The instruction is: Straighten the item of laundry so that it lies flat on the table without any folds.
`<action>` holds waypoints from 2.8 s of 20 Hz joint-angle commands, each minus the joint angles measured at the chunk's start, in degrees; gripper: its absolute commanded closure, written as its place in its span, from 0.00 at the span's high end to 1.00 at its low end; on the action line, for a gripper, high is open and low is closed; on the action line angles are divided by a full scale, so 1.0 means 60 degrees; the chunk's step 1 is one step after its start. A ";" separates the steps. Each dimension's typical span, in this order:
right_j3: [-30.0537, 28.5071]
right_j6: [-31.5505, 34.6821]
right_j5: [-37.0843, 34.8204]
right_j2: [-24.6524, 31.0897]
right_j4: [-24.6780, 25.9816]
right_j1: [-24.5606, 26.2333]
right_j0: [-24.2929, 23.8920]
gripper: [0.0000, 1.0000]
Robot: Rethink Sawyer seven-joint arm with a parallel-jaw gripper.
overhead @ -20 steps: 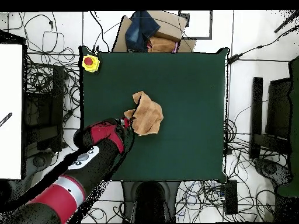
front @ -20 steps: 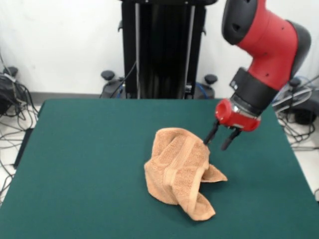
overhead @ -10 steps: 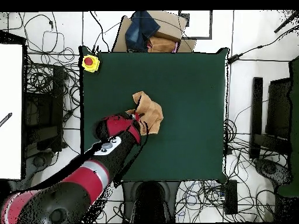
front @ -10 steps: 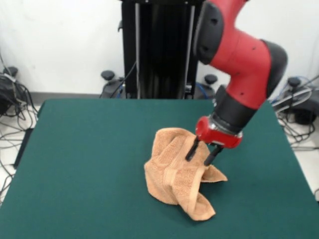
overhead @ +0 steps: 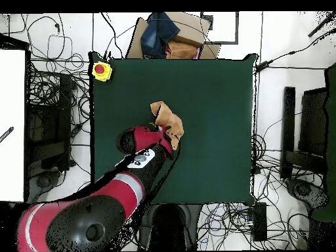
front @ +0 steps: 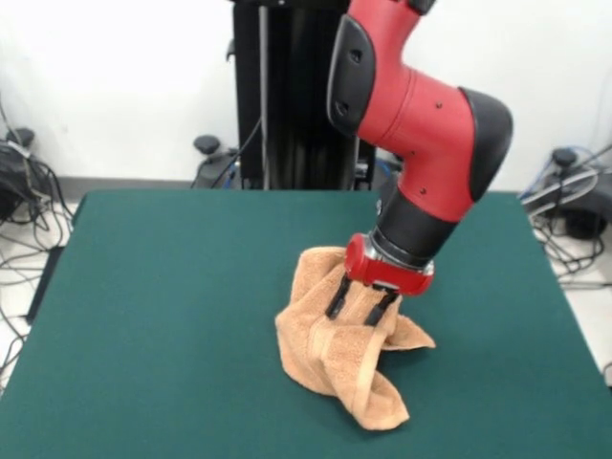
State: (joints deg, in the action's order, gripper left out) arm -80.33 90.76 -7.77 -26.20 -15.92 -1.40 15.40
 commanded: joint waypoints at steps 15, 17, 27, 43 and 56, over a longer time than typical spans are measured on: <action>0.1129 0.2134 0.0130 0.1535 -0.0637 0.0229 0.0420 1.00; 0.1221 0.2201 0.0094 0.1432 -0.0752 0.0296 0.0482 1.00; 0.2247 0.2870 -0.0780 -0.0956 -0.1947 0.1812 0.1486 1.00; 0.2872 0.2849 -0.1775 -0.3069 -0.3051 0.3261 0.2159 1.00; 0.1155 0.1192 -0.2198 -0.2145 -0.1798 0.0561 0.2002 1.00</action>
State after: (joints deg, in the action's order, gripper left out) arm -68.29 90.76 -12.98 -44.44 -29.59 9.77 28.44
